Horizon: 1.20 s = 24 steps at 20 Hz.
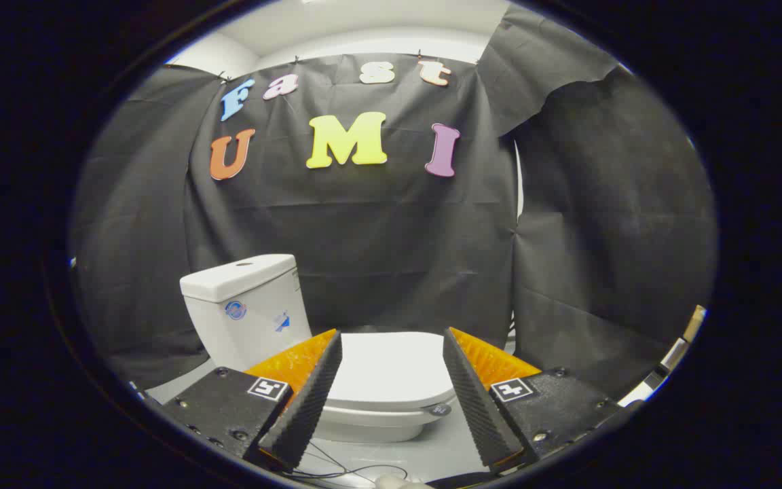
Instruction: Open the toilet lid.
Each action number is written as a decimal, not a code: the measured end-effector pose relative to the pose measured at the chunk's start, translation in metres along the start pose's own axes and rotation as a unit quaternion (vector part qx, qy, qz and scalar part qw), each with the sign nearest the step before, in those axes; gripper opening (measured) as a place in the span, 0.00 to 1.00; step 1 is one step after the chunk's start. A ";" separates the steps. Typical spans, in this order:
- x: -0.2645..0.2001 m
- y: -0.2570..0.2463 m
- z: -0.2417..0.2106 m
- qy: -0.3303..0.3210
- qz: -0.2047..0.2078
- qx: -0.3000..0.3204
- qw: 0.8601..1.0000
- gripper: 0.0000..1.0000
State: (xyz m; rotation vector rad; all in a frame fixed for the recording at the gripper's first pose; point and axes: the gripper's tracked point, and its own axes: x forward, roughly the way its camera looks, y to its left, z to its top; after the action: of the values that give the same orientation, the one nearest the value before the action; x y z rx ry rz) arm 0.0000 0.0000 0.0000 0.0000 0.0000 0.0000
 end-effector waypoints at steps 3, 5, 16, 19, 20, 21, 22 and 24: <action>0.000 -0.001 0.002 0.000 0.000 0.000 1.000 0.94; 0.001 0.000 0.003 -0.001 0.000 0.000 1.000 0.94; 0.003 0.003 0.005 0.000 0.005 0.002 1.000 0.94; 0.009 0.004 0.007 -0.001 0.009 0.006 1.000 0.94; 0.012 0.003 0.010 -0.002 0.009 0.008 1.000 0.94; 0.018 0.002 0.013 -0.004 0.010 0.010 1.000 0.94; 0.023 0.000 0.016 -0.007 0.009 0.012 1.000 0.94; 0.035 -0.005 0.023 -0.010 0.011 0.017 1.000 0.94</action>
State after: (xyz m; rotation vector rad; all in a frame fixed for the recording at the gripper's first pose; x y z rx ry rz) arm 0.0349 -0.0053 0.0235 0.0344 -0.0203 0.0224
